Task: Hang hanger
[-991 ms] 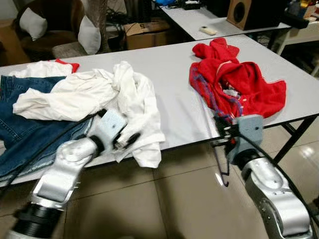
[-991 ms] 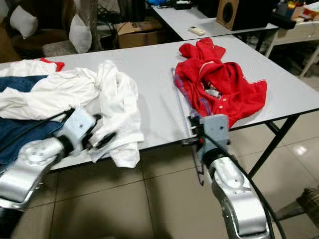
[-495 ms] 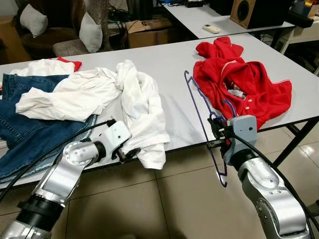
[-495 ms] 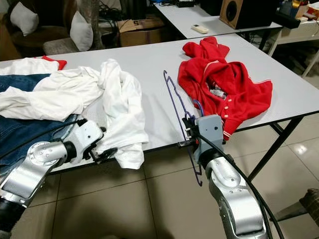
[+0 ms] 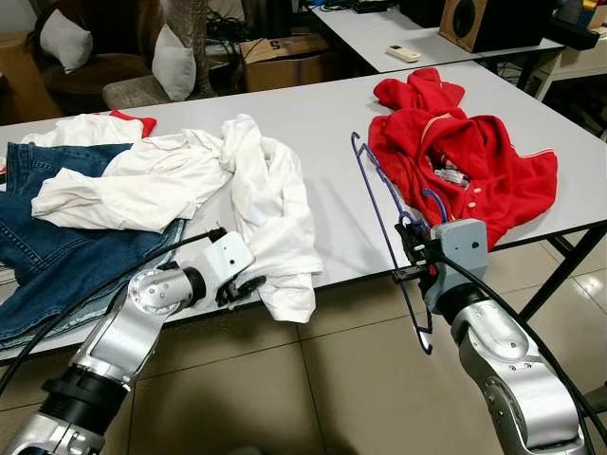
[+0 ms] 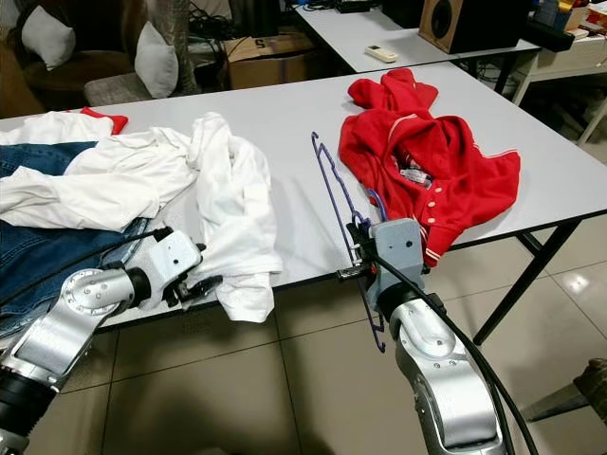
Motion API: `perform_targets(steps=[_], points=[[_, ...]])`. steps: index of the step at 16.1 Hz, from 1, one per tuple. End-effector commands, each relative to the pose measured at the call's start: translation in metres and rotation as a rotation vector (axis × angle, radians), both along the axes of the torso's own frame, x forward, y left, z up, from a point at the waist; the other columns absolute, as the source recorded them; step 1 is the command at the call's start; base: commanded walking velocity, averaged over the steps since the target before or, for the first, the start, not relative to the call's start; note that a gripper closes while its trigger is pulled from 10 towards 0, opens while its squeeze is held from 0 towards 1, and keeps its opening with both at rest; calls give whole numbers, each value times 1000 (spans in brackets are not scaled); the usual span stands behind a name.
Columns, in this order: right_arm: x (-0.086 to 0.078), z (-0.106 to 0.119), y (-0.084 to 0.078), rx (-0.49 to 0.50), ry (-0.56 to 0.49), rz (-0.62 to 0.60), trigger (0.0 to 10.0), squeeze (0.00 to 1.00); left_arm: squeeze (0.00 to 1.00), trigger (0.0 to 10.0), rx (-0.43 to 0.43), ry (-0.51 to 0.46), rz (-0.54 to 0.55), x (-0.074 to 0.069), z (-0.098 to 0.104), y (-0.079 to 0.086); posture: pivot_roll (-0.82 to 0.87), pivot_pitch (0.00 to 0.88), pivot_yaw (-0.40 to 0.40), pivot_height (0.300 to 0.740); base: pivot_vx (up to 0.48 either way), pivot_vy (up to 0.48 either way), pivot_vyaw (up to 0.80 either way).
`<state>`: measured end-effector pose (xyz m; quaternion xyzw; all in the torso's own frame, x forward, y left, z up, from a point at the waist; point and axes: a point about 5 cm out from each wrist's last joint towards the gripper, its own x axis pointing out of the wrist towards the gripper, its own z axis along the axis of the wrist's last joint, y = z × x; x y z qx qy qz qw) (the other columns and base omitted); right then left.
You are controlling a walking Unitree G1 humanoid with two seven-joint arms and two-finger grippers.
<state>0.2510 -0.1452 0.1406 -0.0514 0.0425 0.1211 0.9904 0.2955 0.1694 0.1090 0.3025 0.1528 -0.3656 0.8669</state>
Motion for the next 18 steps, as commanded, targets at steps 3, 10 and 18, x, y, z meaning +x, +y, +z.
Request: perform_targets(steps=[3, 10, 18], points=[[4, 0, 1, -8, -6, 17, 10000, 0, 0, 0, 16, -18, 20, 0, 4, 6, -73, 0, 64, 740, 0, 0, 0], [3, -2, 4, -15, 0, 39, 10000, 0, 800, 10000, -9, -148, -119, -16, 21, 5, -73, 0, 74, 740, 0, 0, 0], [2, -3, 7, -15, 4, 45, 10000, 0, 141, 10000, 163, -266, -254, -21, 18, 8, -74, 0, 83, 740, 0, 0, 0]])
